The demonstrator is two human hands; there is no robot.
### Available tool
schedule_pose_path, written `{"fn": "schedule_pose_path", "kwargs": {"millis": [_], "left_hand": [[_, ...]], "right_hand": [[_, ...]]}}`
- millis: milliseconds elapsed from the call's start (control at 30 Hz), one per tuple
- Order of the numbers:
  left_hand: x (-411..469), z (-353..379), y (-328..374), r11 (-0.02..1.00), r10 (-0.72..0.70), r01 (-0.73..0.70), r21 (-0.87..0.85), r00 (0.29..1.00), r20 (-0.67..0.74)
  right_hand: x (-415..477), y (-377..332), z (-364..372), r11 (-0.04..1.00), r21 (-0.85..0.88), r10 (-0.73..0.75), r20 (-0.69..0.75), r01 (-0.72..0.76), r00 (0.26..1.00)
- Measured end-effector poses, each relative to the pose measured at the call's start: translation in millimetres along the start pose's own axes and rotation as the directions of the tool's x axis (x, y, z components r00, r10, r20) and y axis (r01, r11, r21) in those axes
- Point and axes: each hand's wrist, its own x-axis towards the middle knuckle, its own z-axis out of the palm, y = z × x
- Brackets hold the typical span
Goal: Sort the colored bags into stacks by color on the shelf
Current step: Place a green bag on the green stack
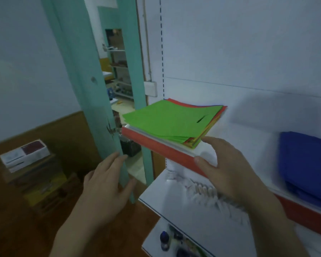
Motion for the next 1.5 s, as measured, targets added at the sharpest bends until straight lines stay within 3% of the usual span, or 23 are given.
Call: {"fn": "schedule_pose_path", "kwargs": {"millis": [200,300,367,533,667,833,933,1033,1100,1233,1333,1500], "left_hand": [[100.6,6.3,-29.2,0.945,0.277,-0.283,-0.163,0.959,-0.057],[146.9,13.5,-20.2,0.916,0.295,-0.338,-0.217,0.933,-0.207],[175.7,17.2,-6.5,0.913,0.301,-0.349,-0.210,0.926,-0.227],[218.7,34.7,25.8,0.967,0.253,-0.247,-0.058,0.957,0.142],[219.6,39.1,34.1,0.950,0.312,-0.304,-0.075,0.941,0.130],[215.2,35.7,33.1,0.825,0.549,-0.510,-0.244,0.825,0.133],[237.3,25.9,19.2,0.890,0.426,-0.401,-0.216,0.901,0.082],[263.1,25.5,2.9,0.951,0.296,-0.308,-0.008,0.909,0.292],[268.5,26.7,1.6,0.938,0.330,-0.345,-0.024,0.874,0.356],[268.4,24.6,10.6,0.892,0.449,-0.420,-0.169,0.866,0.221],[279.7,26.1,13.4,0.905,0.397,-0.357,-0.234,0.905,0.156],[293.2,26.7,15.4,0.918,0.393,-0.358,-0.171,0.878,0.272]], "right_hand": [[26.1,-16.7,25.8,0.979,0.093,0.194,-0.188,-0.179,0.963],[35.2,-14.9,29.6,0.958,0.144,0.279,-0.245,-0.249,0.929],[46.4,-11.7,31.0,0.952,0.139,0.301,-0.285,-0.271,0.910],[65.8,-1.5,29.9,0.920,0.215,0.378,-0.270,-0.327,0.885],[80.1,4.3,25.3,0.885,0.329,0.414,-0.231,-0.330,0.881],[92.6,10.4,27.9,0.871,0.404,0.420,-0.315,-0.280,0.851],[96.5,9.4,25.4,0.860,0.422,0.432,-0.308,-0.285,0.848],[101.3,6.8,26.8,0.864,0.411,0.430,-0.306,-0.289,0.850],[104.3,4.0,29.8,0.889,0.326,0.425,-0.325,-0.322,0.845],[107.5,-3.5,29.8,0.898,0.187,0.441,-0.393,-0.399,0.807],[106.4,-3.6,24.6,0.887,0.121,0.448,-0.459,-0.446,0.767],[100.3,-7.5,31.6,0.869,0.052,0.451,-0.493,-0.492,0.744]]}}
